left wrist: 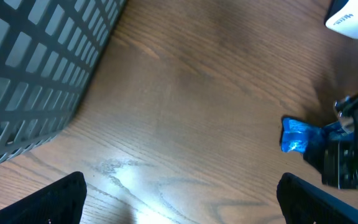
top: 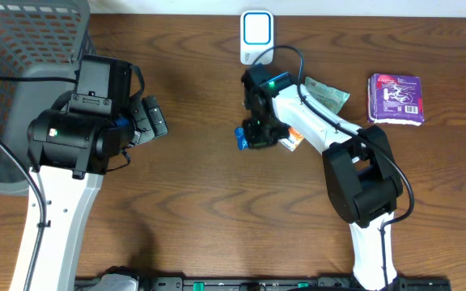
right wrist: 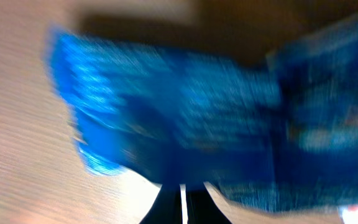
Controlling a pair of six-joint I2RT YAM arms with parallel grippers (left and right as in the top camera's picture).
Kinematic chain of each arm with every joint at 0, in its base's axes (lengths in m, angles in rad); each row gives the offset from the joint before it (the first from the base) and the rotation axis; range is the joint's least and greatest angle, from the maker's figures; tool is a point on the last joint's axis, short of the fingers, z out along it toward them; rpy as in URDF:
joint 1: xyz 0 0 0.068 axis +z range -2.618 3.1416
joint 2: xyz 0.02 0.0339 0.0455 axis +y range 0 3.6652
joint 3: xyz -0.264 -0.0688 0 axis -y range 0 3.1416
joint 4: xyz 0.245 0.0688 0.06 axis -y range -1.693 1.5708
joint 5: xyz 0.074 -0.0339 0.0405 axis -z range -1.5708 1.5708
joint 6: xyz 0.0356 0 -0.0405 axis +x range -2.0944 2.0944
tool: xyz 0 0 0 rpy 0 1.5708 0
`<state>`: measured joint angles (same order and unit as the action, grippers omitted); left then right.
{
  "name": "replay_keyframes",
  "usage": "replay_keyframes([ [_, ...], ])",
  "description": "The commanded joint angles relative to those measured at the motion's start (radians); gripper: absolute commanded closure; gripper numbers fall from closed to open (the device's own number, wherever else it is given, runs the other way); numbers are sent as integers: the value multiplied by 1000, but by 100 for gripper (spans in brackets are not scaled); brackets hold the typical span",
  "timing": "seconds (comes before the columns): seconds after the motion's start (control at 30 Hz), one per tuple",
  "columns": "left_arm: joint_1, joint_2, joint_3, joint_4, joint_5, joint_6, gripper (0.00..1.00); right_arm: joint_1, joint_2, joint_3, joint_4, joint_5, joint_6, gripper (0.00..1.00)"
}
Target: Scan the item barcode
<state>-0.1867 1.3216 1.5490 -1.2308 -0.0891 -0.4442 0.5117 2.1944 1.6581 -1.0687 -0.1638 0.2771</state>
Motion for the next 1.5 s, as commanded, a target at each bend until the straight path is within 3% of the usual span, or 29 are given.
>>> replay_keyframes([
  [0.0,3,-8,6,-3,-17,6,2,-4,-5,8,-40,18,-2,99],
  [0.27,3,-8,6,-3,-17,6,2,-5,-11,160,-203,159,-1,99],
  [0.43,3,-8,6,-3,-17,6,2,-23,-11,220,-177,267,47,99],
  [0.73,3,-8,6,-3,-17,6,2,-91,-3,167,-127,372,105,99],
  [1.3,3,-8,6,-3,-17,6,2,-121,0,-38,245,249,103,98],
  [1.47,3,-8,6,-3,-17,6,2,-109,0,-37,385,97,100,95],
])
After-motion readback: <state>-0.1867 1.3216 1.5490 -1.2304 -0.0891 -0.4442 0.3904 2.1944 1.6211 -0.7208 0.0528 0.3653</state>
